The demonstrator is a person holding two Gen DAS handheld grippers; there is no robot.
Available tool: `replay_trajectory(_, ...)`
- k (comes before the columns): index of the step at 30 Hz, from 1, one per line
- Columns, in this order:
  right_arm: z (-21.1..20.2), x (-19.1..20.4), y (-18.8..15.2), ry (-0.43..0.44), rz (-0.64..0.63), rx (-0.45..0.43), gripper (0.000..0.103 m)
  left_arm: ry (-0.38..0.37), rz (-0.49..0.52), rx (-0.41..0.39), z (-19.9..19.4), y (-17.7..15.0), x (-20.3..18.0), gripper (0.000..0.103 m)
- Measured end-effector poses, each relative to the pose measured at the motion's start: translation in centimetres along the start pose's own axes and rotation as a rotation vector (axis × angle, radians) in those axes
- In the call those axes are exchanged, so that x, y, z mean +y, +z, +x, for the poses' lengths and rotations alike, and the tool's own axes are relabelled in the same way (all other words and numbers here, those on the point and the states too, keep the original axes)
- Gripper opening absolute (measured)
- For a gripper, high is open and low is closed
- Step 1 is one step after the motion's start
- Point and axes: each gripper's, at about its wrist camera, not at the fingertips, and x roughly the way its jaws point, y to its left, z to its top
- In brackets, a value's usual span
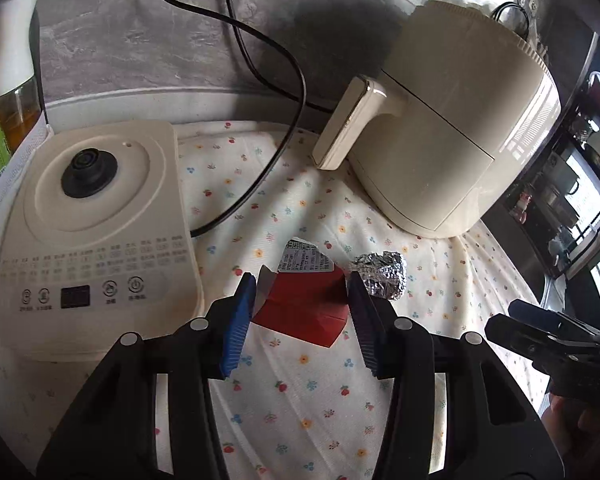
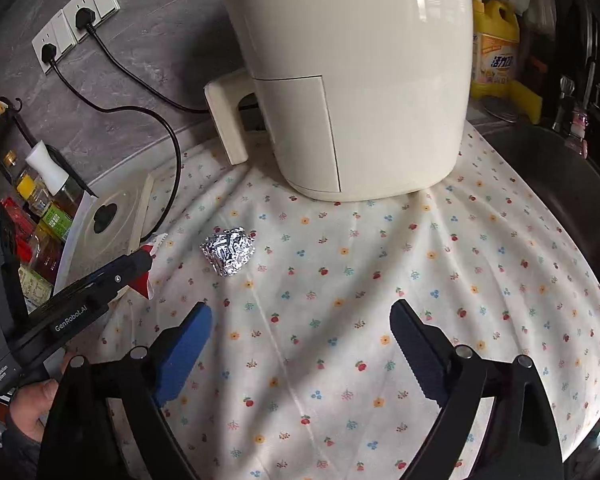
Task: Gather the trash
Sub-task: 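Grasp the red paper carton with the left tool while right tool grasps the foil ball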
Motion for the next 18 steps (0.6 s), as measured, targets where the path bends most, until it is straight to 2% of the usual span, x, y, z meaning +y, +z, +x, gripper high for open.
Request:
replay_trajectory(5, 1.7, 2.0, 1.0, 0.038, -0.037, 0.025, 0.077, 0.027, -0.038, -0.036, -1.2, 0.6, 2.2, 0.048)
replay_trajectory(8, 2.7, 3.1, 1.7, 0.055, -0.063, 0.038, 0.076, 0.036, -0.05, -0.06, -1.8, 0.9, 3.2, 0.048)
replay_trajectory(13, 5.0, 5.1, 2.8, 0.067, -0.121, 0.069, 0.076, 0.051, -0.076, -0.09, -2.4, 0.8, 4.4, 0.048)
replay_trajectory(16, 6.6, 6.1, 3.7, 0.06, -0.149, 0.08, 0.088, 0.063, -0.09, -0.09, -2.5, 0.7, 4.9, 0.048)
replay_trajectory(18, 7.6, 6.6, 4.2, 0.052, -0.163, 0.084, 0.084, 0.07, -0.094, -0.093, -2.7, 0.7, 5.0, 0.048)
